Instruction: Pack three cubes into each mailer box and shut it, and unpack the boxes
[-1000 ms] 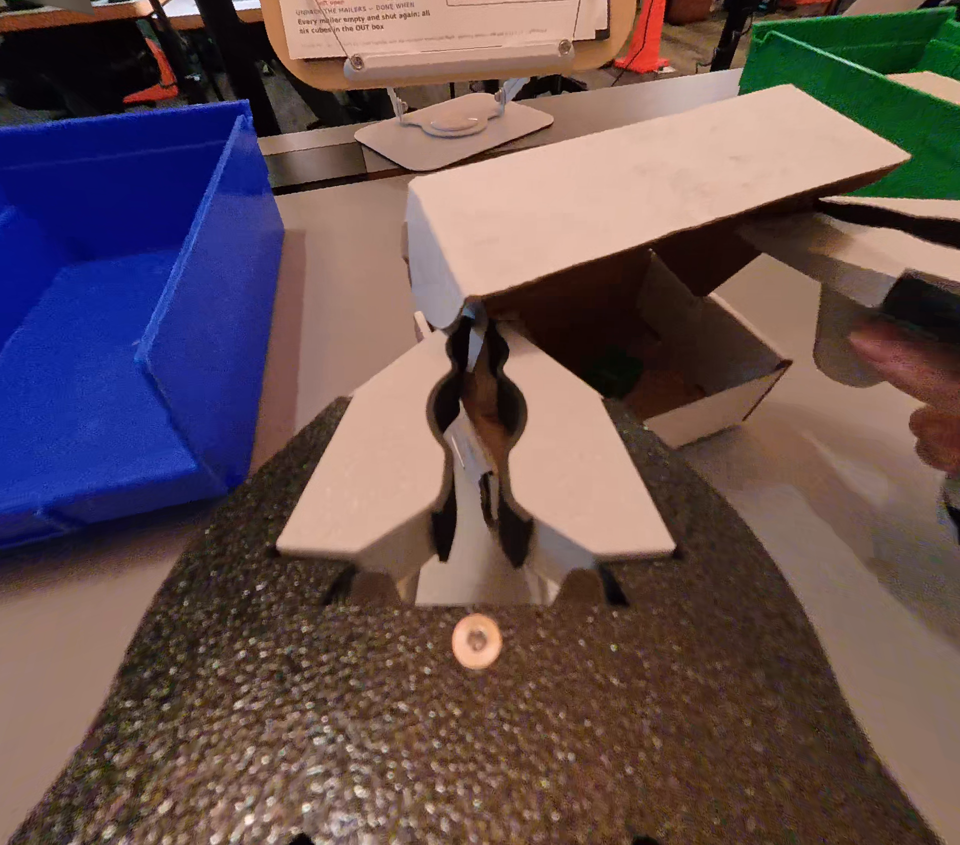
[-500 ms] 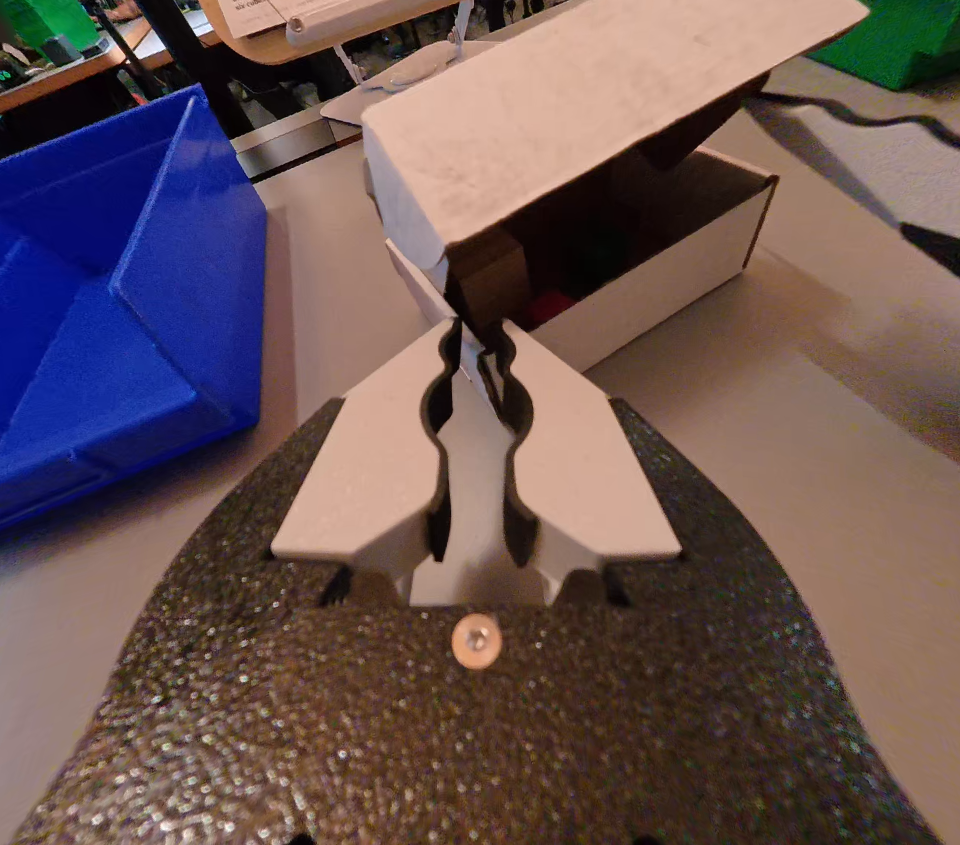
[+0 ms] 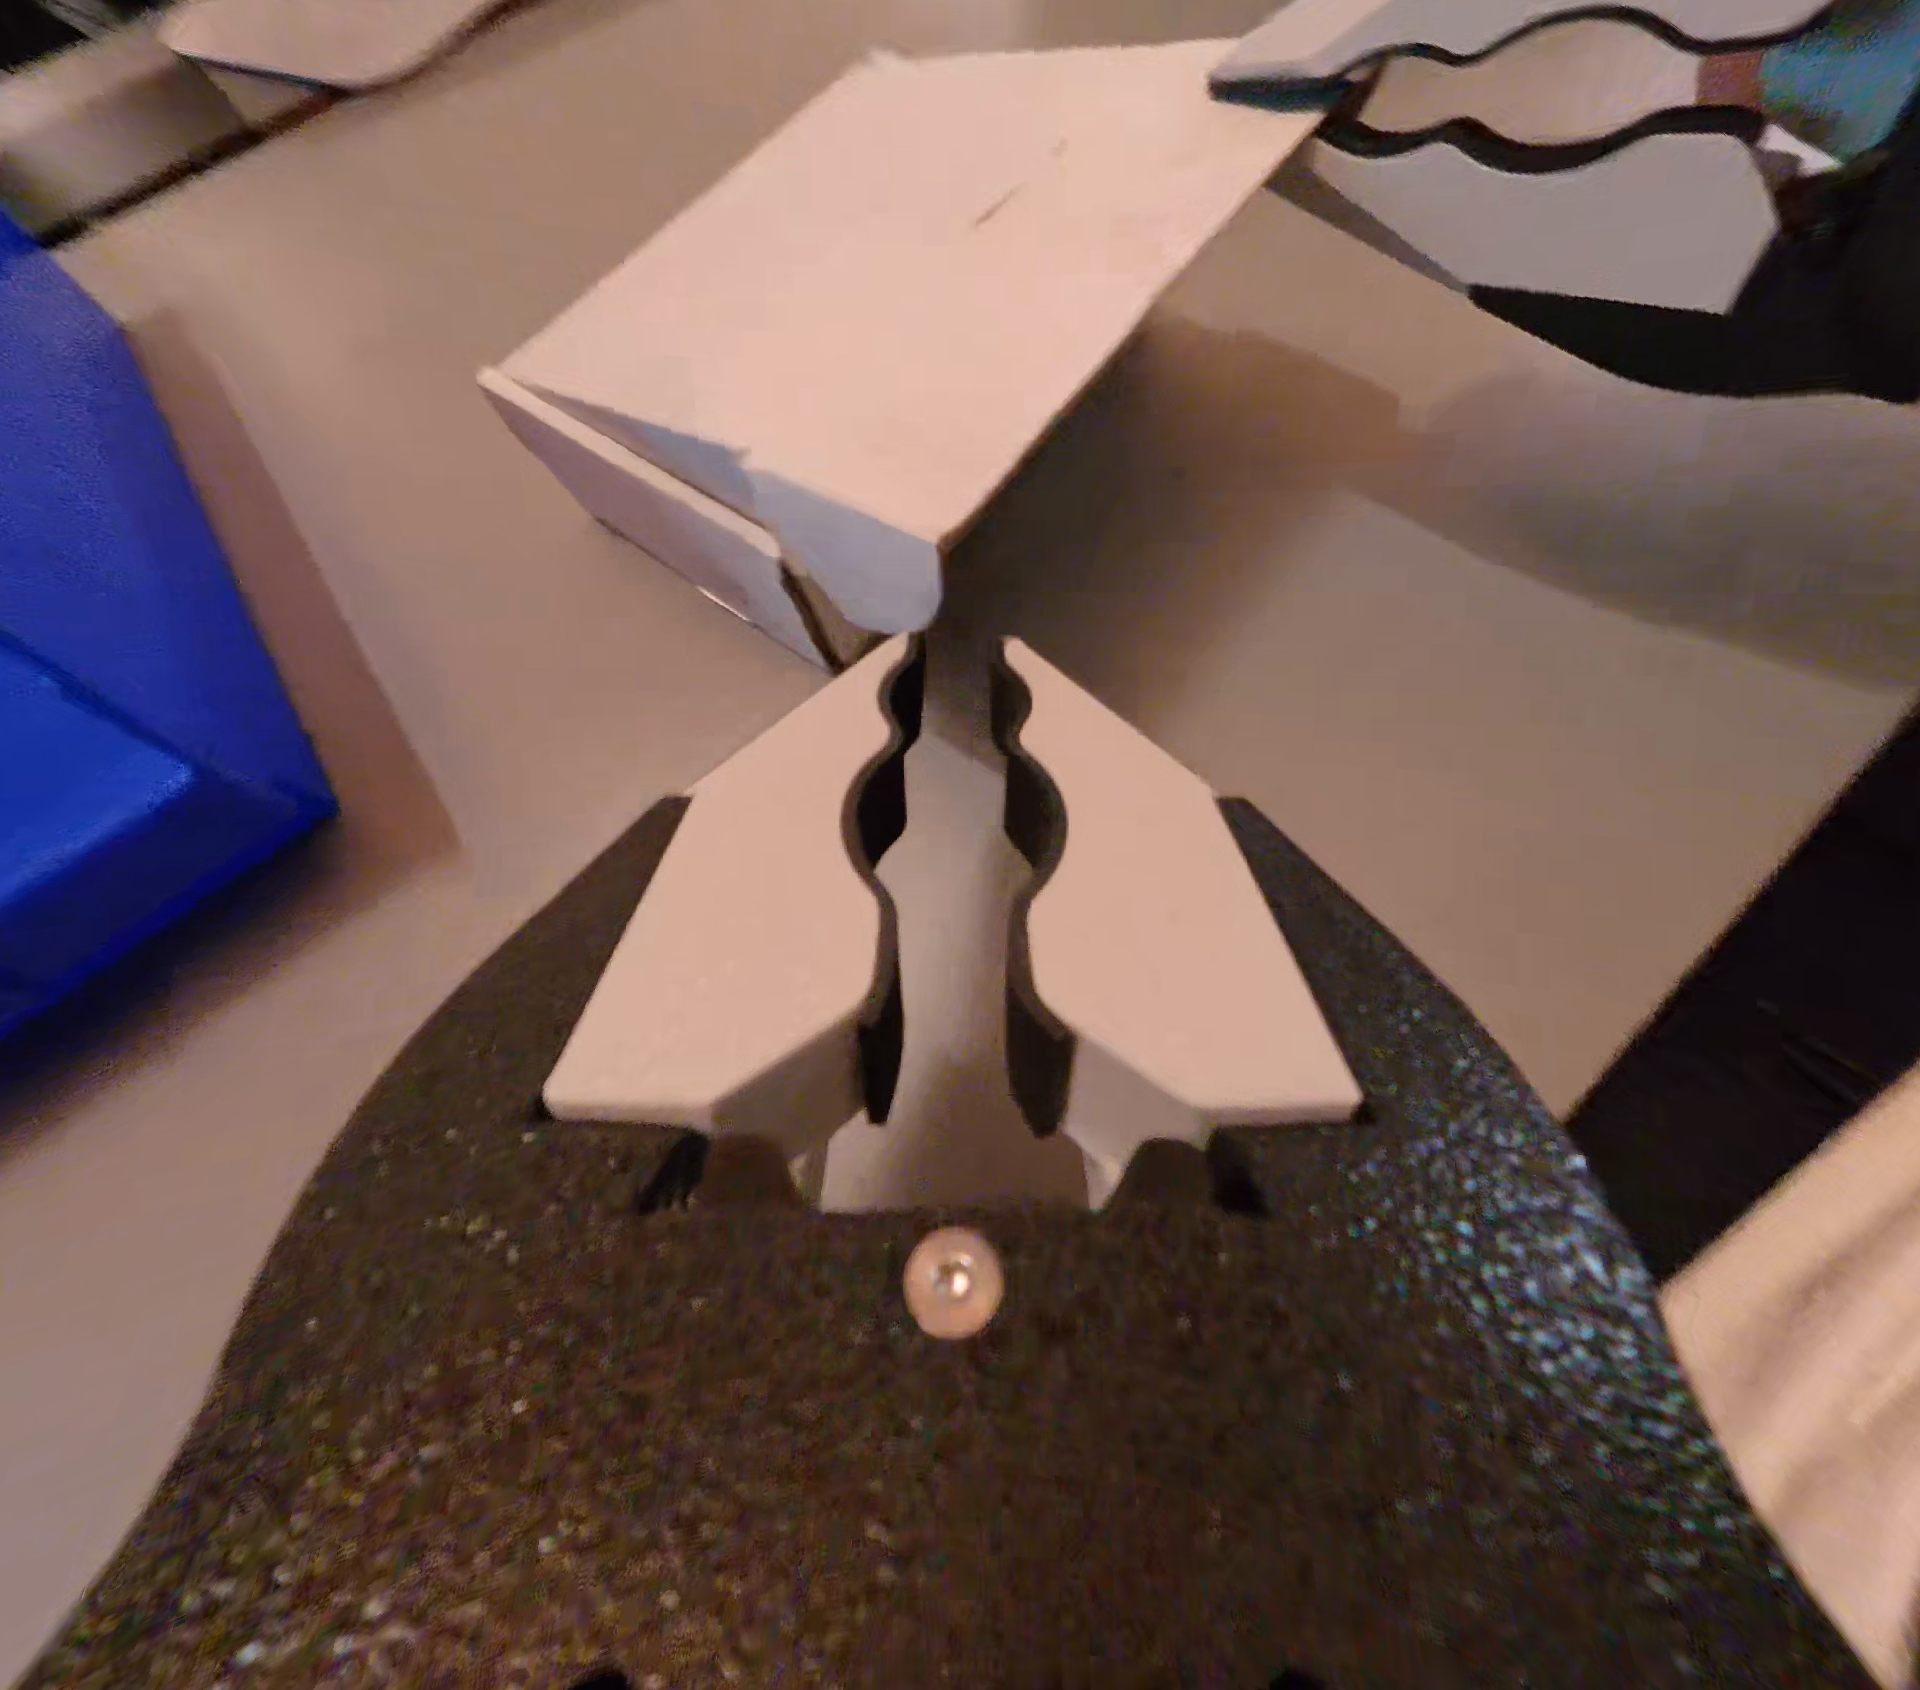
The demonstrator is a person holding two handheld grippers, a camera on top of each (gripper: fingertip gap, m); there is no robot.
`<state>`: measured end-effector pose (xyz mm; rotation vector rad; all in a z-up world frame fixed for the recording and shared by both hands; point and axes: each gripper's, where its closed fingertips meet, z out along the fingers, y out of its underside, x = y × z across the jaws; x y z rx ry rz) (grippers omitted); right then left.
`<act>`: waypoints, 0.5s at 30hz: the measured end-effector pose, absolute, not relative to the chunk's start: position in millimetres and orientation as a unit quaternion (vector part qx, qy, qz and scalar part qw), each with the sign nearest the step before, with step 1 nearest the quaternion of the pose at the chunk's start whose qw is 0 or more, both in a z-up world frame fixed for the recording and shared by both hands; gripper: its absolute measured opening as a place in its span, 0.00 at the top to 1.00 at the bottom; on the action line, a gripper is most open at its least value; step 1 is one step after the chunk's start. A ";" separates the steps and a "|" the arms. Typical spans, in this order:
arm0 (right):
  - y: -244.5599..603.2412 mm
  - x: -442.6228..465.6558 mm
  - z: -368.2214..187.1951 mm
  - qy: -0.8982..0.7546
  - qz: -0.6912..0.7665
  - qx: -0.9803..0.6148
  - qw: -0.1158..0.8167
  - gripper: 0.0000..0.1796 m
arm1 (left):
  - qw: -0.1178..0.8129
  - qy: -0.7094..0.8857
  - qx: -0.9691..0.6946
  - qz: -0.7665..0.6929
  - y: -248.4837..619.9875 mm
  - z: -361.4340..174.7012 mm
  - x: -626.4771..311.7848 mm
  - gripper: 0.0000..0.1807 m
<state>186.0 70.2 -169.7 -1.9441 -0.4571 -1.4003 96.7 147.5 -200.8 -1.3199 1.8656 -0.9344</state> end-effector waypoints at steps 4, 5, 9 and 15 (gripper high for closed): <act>68.0 185.3 -188.7 -0.170 -0.491 -0.777 0.355 0.98 | 0.196 0.765 -0.525 -0.318 137.1 -220.7 66.9 0.91; 67.4 185.6 -192.6 -0.169 -0.483 -0.783 0.355 0.97 | 0.228 0.759 -0.530 -0.301 146.7 -218.7 70.0 0.91; 67.9 186.0 -193.8 -0.147 -0.465 -0.790 0.371 0.97 | 0.357 0.705 -0.542 -0.286 167.1 -206.5 91.5 0.78; 70.2 185.5 -197.5 -0.139 -0.457 -0.794 0.376 0.96 | 0.423 0.672 -0.538 -0.280 162.2 -219.7 117.3 0.92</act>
